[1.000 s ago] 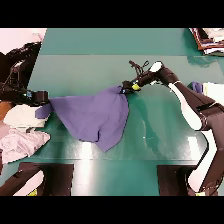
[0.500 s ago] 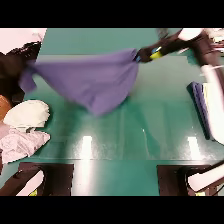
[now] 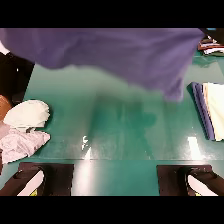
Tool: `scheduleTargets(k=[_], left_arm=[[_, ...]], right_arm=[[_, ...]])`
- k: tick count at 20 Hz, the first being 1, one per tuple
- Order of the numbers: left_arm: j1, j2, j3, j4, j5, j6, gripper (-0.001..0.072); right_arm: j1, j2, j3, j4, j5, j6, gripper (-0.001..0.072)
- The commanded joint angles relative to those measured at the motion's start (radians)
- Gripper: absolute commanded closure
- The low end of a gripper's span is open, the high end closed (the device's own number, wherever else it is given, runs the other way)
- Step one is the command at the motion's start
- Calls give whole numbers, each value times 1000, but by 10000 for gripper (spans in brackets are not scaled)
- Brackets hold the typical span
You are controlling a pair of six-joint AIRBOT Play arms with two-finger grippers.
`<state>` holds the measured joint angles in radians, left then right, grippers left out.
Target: Fold the shirts.
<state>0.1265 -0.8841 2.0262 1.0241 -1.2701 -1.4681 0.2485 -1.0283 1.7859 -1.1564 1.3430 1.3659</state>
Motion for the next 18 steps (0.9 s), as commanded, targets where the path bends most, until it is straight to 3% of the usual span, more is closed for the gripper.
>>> scheduleTargets(k=[1,7,12,16,17,18], left_arm=[[1,-13,-32,-39,-10,-1,682],[-10,-188,-416,2,-130,2,682],[-122,-389,-794,36,11,60,682],[-136,-487,-834,57,65,62,681],[-136,-486,-833,57,82,62,682],[-136,-486,-828,61,85,63,681]], right_arm=[[-11,112,-143,-77,51,94,697],[80,5,-492,-76,51,153,696],[201,-194,-713,-72,-137,151,695],[256,-277,-751,-66,-155,151,689],[255,-279,-748,-65,-153,151,541],[249,-279,-735,-67,-134,151,307]])
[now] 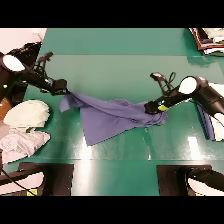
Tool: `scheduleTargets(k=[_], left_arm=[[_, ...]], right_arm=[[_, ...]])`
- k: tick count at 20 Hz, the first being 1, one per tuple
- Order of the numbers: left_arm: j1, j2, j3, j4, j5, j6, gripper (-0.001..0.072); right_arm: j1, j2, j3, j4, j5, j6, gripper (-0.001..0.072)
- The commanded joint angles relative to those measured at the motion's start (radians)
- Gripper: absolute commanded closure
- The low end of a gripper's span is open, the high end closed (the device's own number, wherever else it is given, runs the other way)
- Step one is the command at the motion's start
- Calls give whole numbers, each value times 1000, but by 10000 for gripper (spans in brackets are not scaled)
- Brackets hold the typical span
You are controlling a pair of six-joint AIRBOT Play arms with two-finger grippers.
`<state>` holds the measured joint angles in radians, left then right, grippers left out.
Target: Fold the shirts.
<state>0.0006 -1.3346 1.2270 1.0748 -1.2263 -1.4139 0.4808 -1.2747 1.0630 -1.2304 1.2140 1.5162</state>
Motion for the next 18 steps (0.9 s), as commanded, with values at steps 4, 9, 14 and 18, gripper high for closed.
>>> scheduleTargets(k=[4,9,14,18], left_arm=[[-10,-34,-19,21,16,10,681],[-10,-34,-19,14,13,8,681],[-10,-34,-19,9,8,8,681],[-10,-34,-19,10,-15,8,681]], right_arm=[[-49,27,89,6,166,-83,221],[-143,134,210,5,150,-135,221],[-76,-119,415,8,189,-216,221],[-45,-354,565,12,285,-225,221]])
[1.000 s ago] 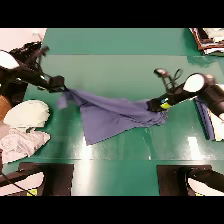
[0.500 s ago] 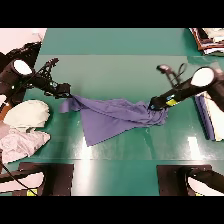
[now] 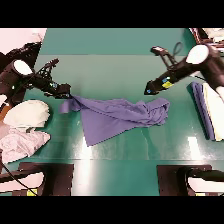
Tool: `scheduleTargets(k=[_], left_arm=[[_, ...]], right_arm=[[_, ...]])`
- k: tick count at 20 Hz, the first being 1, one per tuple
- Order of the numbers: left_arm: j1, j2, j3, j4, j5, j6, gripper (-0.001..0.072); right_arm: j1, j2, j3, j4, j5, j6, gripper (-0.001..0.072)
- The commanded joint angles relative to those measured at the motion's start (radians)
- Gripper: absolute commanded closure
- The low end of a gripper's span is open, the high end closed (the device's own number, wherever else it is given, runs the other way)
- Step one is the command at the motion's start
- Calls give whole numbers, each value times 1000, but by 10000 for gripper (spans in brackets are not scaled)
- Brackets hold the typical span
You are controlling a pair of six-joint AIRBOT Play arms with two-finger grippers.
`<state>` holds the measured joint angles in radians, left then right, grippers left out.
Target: Fold the shirts.
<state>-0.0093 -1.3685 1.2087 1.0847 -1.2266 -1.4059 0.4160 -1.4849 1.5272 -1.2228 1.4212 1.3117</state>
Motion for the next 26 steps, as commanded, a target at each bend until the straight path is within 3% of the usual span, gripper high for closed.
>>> scheduleTargets(k=[1,6,8,9,10,11,18,26], left_arm=[[0,0,-1,0,-16,0,681],[0,0,0,0,-11,1,681],[0,0,-1,0,-11,1,681],[0,0,-1,0,-11,1,681],[0,0,-1,0,-12,1,681],[0,0,0,0,-12,0,681],[8,177,62,41,13,0,682],[8,438,464,37,14,-1,682]], right_arm=[[20,-183,121,27,127,-21,221],[23,-233,80,87,187,-21,233],[23,-233,49,101,185,-21,298],[25,-233,36,105,180,-24,428],[24,-233,32,104,175,-42,608],[24,-232,36,102,171,-67,694],[-52,-110,229,93,122,-42,697],[-153,255,340,33,6,-21,697]])
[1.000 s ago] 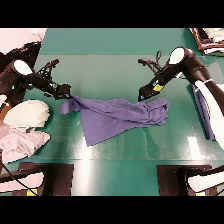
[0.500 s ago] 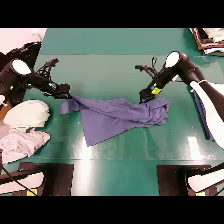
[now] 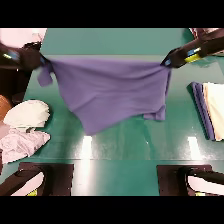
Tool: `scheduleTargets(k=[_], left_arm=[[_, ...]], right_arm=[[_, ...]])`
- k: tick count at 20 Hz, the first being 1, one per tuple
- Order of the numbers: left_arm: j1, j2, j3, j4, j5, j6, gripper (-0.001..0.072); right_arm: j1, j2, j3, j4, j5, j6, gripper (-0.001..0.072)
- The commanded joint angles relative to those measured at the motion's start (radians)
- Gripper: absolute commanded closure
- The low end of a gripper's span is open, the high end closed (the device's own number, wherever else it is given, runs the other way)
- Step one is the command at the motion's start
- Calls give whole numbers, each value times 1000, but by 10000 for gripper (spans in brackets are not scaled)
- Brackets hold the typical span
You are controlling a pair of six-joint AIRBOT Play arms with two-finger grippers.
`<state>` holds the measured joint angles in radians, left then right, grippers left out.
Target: Fold the shirts.
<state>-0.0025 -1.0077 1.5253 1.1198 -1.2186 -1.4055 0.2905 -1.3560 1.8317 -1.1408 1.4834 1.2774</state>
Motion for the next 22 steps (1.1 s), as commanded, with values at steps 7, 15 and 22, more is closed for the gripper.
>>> scheduleTargets(k=[7,15,22], left_arm=[[1,111,563,-30,-6,-63,682],[1,44,444,23,-16,-81,683],[1,-365,106,30,-148,-49,682]], right_arm=[[-27,430,46,-257,-96,92,697],[-29,423,-16,-299,1,298,697],[-29,75,-427,-293,-91,238,697]])
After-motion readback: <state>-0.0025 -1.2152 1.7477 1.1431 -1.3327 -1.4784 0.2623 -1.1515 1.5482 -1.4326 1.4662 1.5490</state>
